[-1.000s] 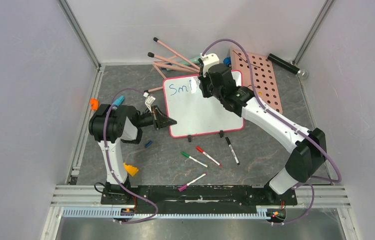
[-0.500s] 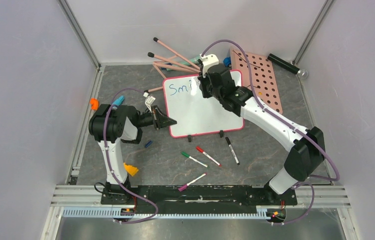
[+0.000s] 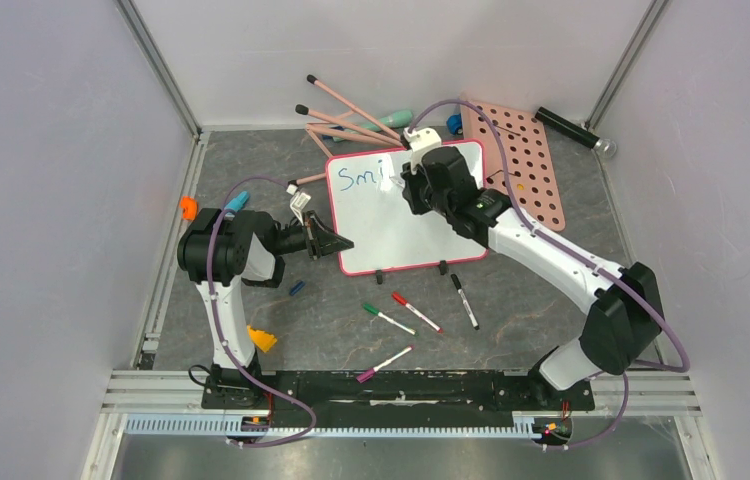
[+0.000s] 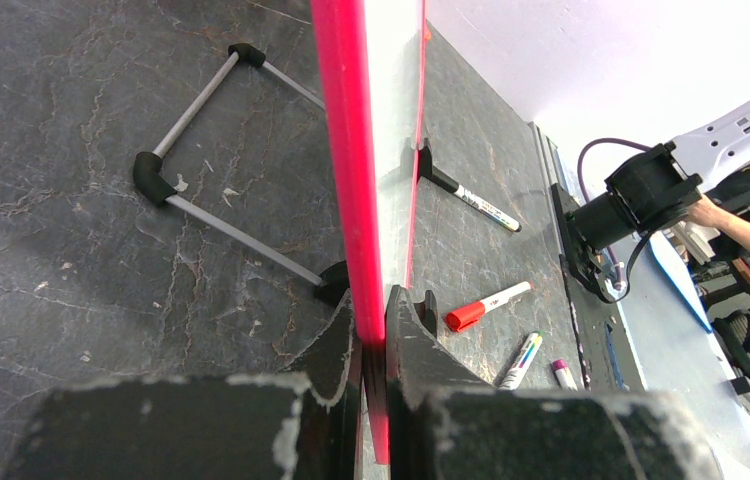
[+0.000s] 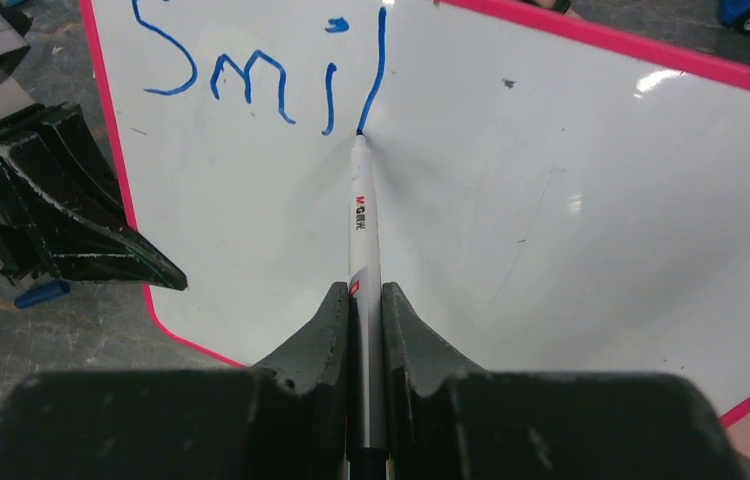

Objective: Write a sentence on the whiteboard

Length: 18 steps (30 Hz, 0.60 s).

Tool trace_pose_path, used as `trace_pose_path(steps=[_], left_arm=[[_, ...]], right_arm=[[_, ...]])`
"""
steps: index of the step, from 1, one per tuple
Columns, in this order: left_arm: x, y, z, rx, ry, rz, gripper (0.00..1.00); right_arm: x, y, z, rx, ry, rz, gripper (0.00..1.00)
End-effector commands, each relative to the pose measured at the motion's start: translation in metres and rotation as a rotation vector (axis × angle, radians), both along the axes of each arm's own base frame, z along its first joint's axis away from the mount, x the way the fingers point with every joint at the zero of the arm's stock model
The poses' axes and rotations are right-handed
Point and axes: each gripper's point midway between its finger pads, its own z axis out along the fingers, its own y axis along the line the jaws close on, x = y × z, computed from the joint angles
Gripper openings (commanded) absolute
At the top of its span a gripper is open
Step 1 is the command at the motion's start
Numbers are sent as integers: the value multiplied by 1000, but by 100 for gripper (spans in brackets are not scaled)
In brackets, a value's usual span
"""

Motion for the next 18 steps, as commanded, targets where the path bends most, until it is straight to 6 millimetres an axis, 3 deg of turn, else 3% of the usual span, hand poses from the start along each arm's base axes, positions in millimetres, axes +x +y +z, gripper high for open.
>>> trace_pose_path(steps=[1,12,18], left_arm=[[18,5,-15,73,-253,71,2],[18,5,-14,73,-254,72,2],[19,5,-14,73,-254,71,2]], right_arm=[[-7,-3,0,33,1,7,0],[-11,2,37,94,-52,41,0],[-9,-10,51,80,-94,-5,0]])
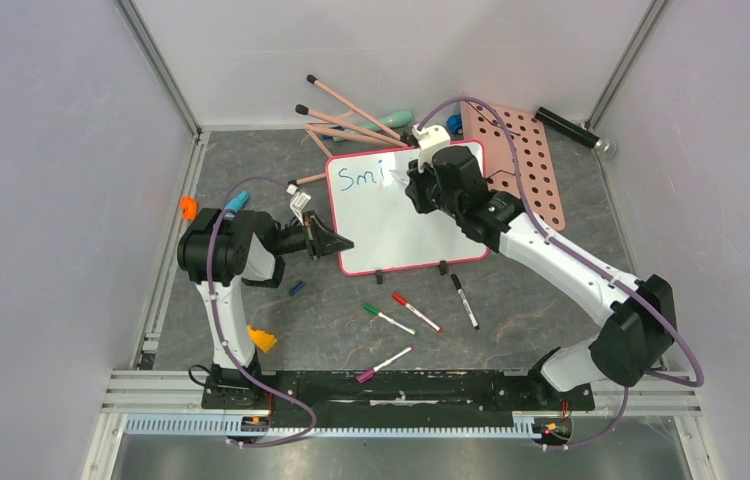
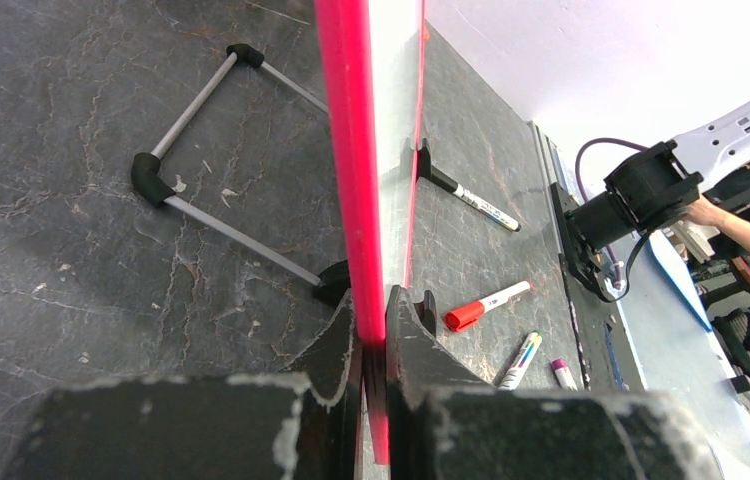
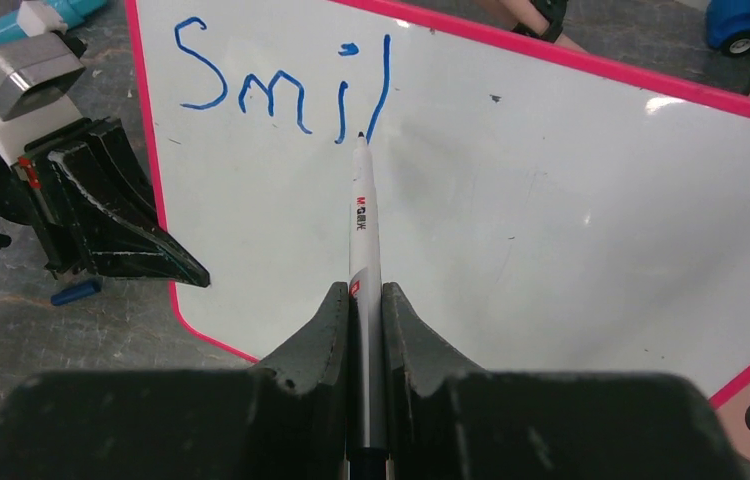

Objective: Write a sentence on the whiteboard

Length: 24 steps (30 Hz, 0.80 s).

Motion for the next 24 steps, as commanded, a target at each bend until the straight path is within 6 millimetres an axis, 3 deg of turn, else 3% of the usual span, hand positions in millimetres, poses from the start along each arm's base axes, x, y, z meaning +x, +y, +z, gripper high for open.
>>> trace_pose_path(steps=[1,14,24], left_arm=[[19,5,-15,73,-253,72,2],[19,5,-14,73,-253,73,2],[19,5,-14,73,-253,74,2]], right_arm=[[5,-8,37,32,-80,-39,0],[22,-2,21,-10,-57,-59,0],[27,-9,11,-50,-51,-95,0]])
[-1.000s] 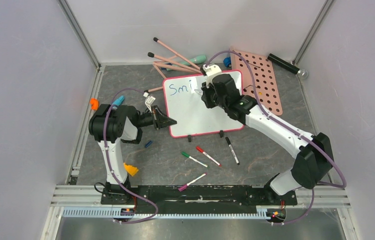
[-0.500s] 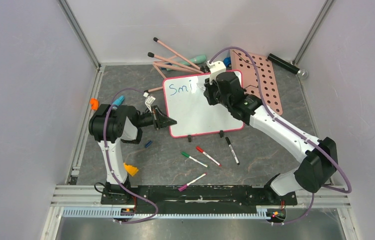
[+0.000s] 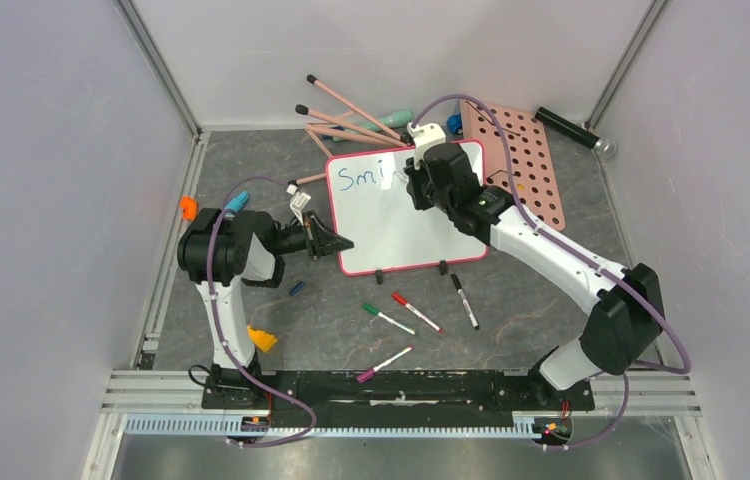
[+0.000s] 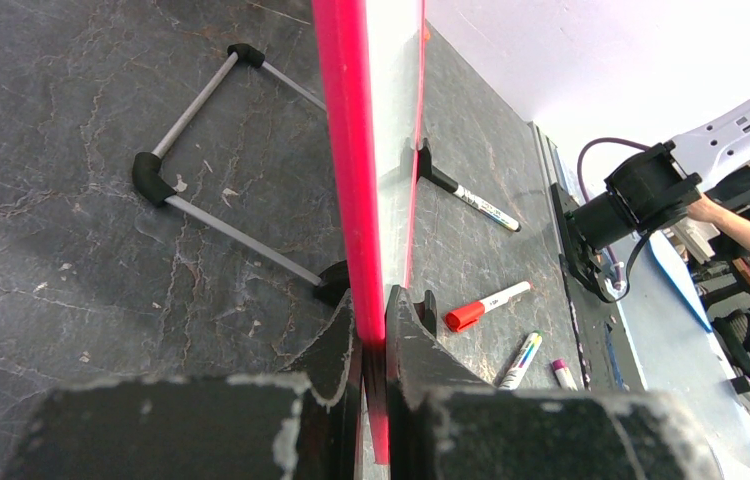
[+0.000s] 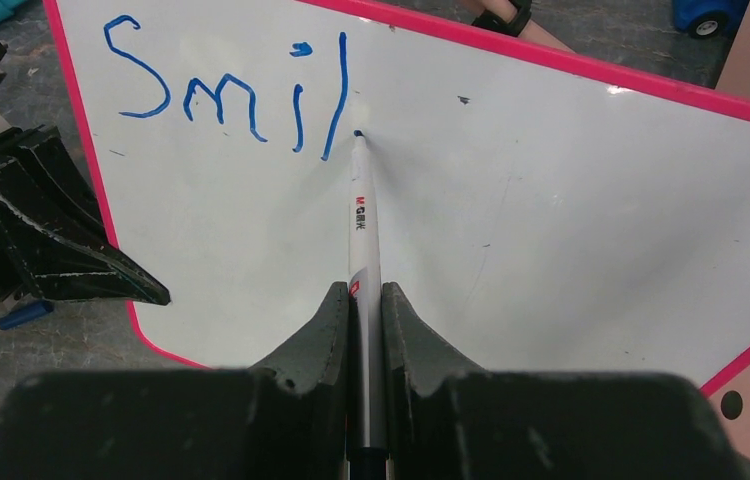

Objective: Write a sentence on the whiteboard

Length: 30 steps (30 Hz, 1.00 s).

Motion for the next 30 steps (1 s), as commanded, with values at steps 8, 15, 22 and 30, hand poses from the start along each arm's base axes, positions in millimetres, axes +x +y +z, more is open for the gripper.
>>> trace_pose_path(steps=[8,15,22,30], left_arm=[[19,5,-15,73,-252,73,2],[18,5,-14,73,-252,70,2],[18,5,-14,73,-255,71,2],[18,5,-14,73,-253,70,2]], right_arm=[[10,-14,21,-17,-63,-62,0],[10,-21,21,-30,-63,-78,0],[9,-26,20,-37,-62,-91,0],[15,-23,25,-29,-68,-89,0]])
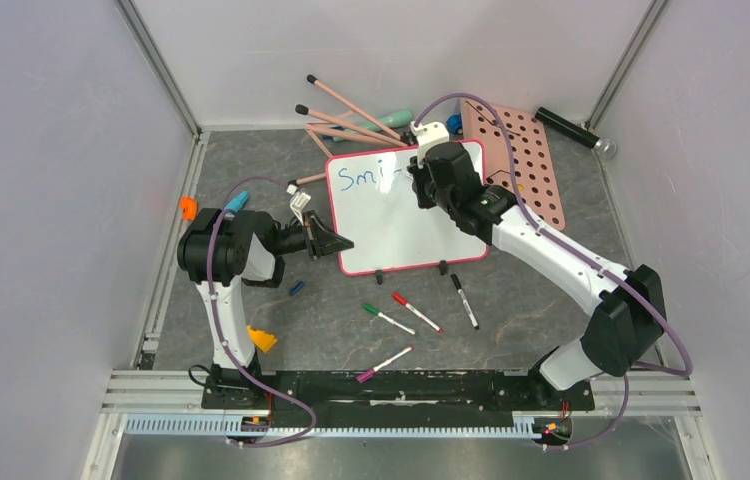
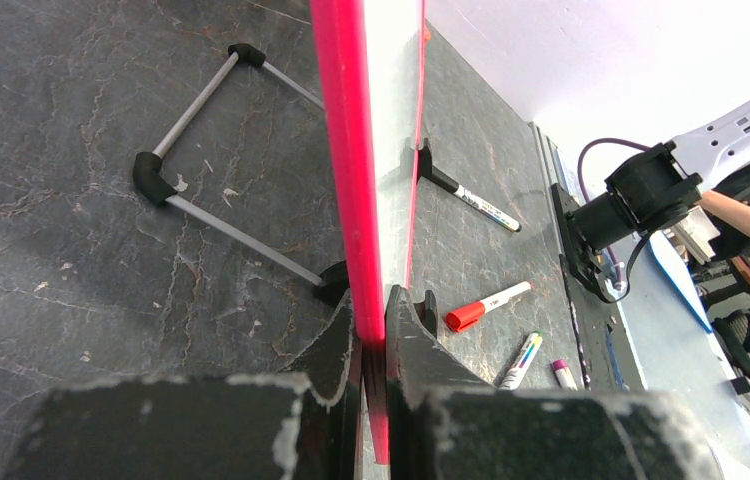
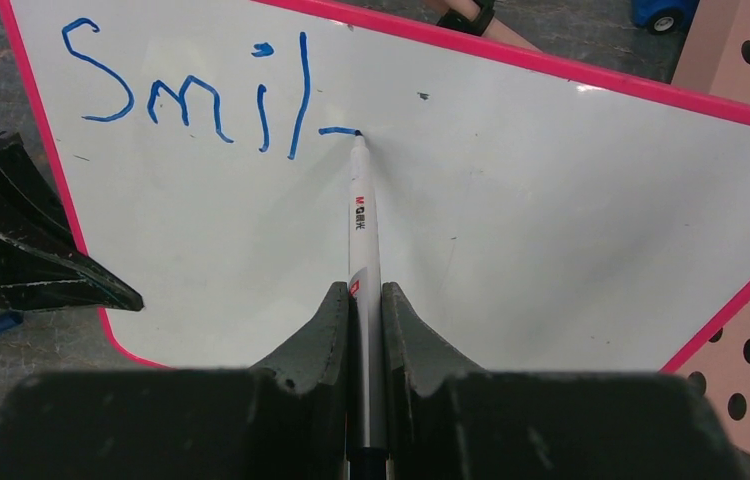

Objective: Write a sentence on the whiteboard

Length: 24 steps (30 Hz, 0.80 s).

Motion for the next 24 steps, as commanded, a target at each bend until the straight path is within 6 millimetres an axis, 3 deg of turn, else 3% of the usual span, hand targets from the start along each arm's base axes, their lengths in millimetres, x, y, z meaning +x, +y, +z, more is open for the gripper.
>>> trace_pose_path(steps=[1,12,24], left_arm=[[18,5,-14,73,-254,70,2],[18,5,-14,73,-253,72,2],[19,5,-14,73,-254,72,2]], right_arm=[[13,-10,25,4,-57,-46,0],[19,6,22,25,-37,6,0],[5,10,9,39,2,58,0]])
